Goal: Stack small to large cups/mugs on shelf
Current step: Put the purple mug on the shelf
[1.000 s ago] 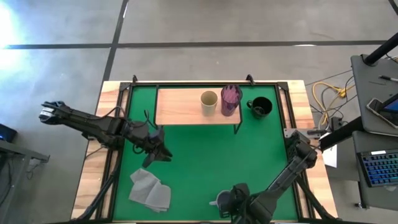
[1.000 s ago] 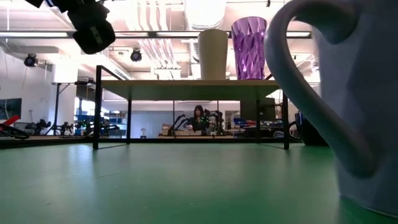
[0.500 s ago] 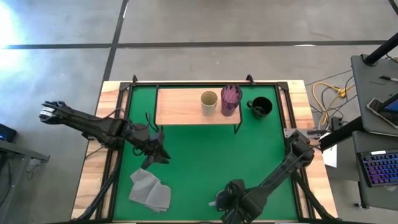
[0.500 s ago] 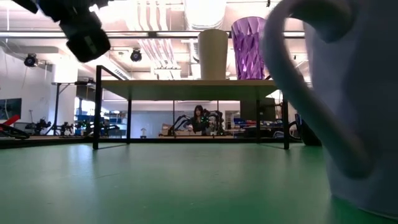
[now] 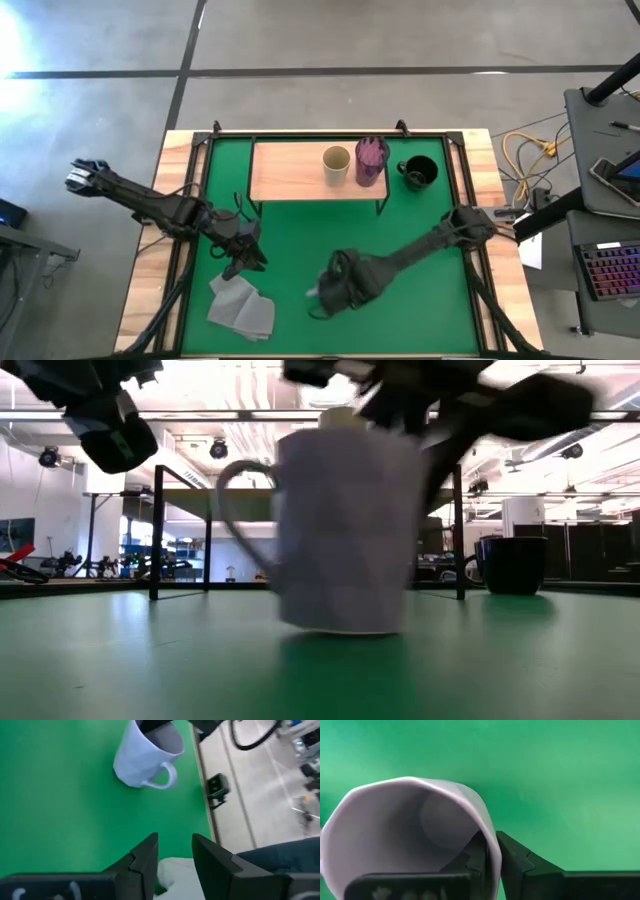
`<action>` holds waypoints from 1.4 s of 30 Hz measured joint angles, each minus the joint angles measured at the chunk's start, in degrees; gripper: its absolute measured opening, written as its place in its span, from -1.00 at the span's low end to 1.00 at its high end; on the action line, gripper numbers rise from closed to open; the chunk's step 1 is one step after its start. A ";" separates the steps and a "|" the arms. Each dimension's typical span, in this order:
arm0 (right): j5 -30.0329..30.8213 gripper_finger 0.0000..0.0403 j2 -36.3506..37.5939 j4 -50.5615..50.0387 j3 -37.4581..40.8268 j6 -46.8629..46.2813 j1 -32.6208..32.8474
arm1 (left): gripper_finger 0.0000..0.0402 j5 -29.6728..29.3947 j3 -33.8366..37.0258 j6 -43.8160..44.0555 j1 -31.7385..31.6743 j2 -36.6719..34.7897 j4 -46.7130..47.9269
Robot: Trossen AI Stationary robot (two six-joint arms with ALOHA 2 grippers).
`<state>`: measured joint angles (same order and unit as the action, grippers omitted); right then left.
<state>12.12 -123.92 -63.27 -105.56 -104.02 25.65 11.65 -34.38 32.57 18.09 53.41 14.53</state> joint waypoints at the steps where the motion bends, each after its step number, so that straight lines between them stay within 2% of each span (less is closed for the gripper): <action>1: 0.00 -0.85 0.00 1.89 0.30 2.20 -1.21 | -0.48 -0.60 0.51 0.09 0.26 -0.13 0.00; 8: 0.10 -0.84 0.00 11.17 2.01 13.90 -8.42 | -0.48 -3.73 4.42 3.16 1.45 -2.60 0.03; 14: 0.13 -0.84 0.00 12.82 0.82 21.11 -12.54 | -0.48 -9.03 6.35 3.62 1.60 -6.30 -0.10; 18: 0.13 -0.83 0.00 12.95 -0.68 23.05 -13.42 | -0.48 -11.99 6.70 3.63 1.57 -7.83 0.01; 27: 1.46 -0.82 0.00 13.05 -2.81 23.88 -13.16 | -0.48 -12.62 6.72 3.14 1.57 -6.98 -0.05; 42: 1.62 -0.35 0.11 12.77 -1.62 23.05 -13.16 | -0.48 -12.58 6.72 4.30 1.57 -6.28 -0.06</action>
<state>13.74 -123.81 -50.50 -107.18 -80.97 12.49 -0.93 -27.66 36.87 19.66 47.12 14.47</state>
